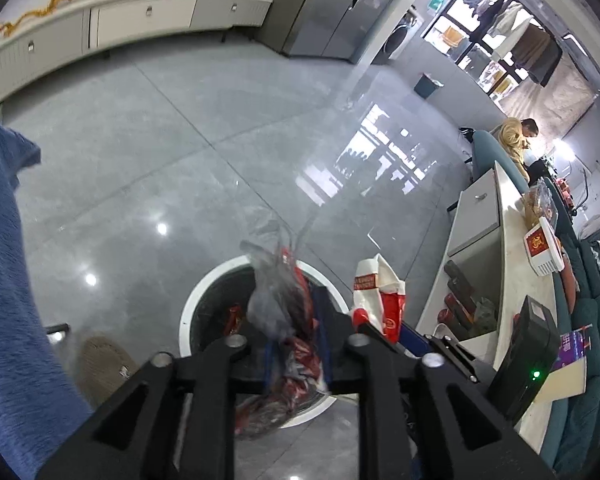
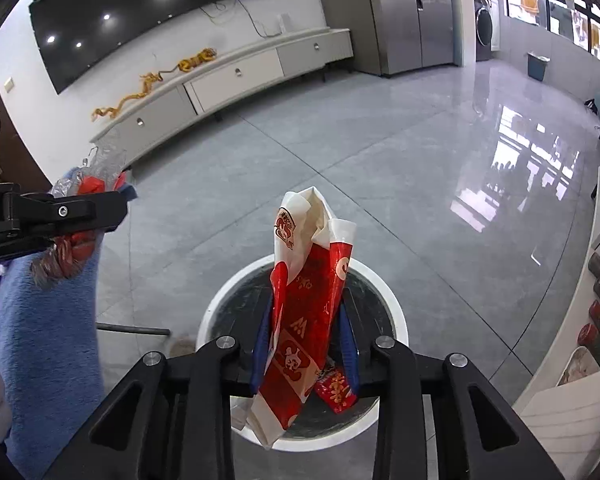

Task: Collect trash
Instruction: 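Open both tools to drop the bags into the bin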

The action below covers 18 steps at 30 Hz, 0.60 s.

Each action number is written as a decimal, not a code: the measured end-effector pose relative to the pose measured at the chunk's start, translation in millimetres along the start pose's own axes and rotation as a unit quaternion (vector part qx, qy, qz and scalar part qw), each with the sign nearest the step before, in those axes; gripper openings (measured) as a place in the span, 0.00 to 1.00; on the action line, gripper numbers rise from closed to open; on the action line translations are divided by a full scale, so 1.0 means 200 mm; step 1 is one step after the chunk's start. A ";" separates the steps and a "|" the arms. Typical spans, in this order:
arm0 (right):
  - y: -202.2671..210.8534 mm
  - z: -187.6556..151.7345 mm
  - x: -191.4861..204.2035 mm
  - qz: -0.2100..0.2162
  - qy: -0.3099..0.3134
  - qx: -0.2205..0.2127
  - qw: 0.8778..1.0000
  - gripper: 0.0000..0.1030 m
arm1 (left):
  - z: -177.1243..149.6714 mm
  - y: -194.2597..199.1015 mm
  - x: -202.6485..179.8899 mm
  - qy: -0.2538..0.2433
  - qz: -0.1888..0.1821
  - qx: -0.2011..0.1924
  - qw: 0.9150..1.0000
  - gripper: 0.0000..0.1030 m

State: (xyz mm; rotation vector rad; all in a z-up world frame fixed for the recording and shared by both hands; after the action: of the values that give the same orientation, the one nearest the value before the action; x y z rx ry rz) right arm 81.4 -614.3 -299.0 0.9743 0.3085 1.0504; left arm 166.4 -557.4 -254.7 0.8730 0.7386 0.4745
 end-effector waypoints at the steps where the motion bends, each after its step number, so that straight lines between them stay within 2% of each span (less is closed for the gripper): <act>1: -0.02 0.00 0.00 0.000 -0.001 0.004 1.000 0.33 | 0.00 -0.02 0.00 0.003 0.002 0.002 1.000 0.34; 2: -0.04 -0.01 0.01 0.000 -0.001 0.008 1.000 0.33 | 0.00 -0.02 0.02 0.007 0.003 0.001 1.000 0.39; 3: -0.06 -0.01 0.01 -0.001 0.000 0.011 1.000 0.35 | 0.00 -0.02 0.02 0.009 0.000 0.001 1.000 0.40; 7: -0.08 -0.01 0.03 -0.002 0.000 0.018 1.000 0.37 | -0.02 0.03 0.04 0.003 0.001 -0.005 1.000 0.40; 10: -0.05 -0.01 0.04 0.003 -0.005 0.011 1.000 0.42 | -0.04 0.14 0.06 -0.010 0.016 -0.031 0.999 0.40; 15: 0.09 0.00 0.09 0.011 0.000 -0.016 1.000 0.43 | -0.10 0.39 0.07 -0.018 0.041 -0.080 0.996 0.40; 18: 0.26 0.02 0.17 0.017 0.018 -0.042 0.999 0.44 | -0.15 0.56 0.07 -0.030 0.053 -0.100 0.993 0.40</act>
State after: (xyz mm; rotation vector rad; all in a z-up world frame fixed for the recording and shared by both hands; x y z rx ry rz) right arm 69.7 -580.0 -248.0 0.8887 0.2751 1.1044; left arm 144.8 -469.0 -180.8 0.7385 0.5807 0.6038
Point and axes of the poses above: each gripper's, at about its wrist camera, not at the fingertips, and y roughly against the way its jaws point, x to its left, z to its top, the point moved 9 cm from there along -y, roughly the way its jaws point, and after that the axes turned 2 degrees about x, right-handed, at the moved point
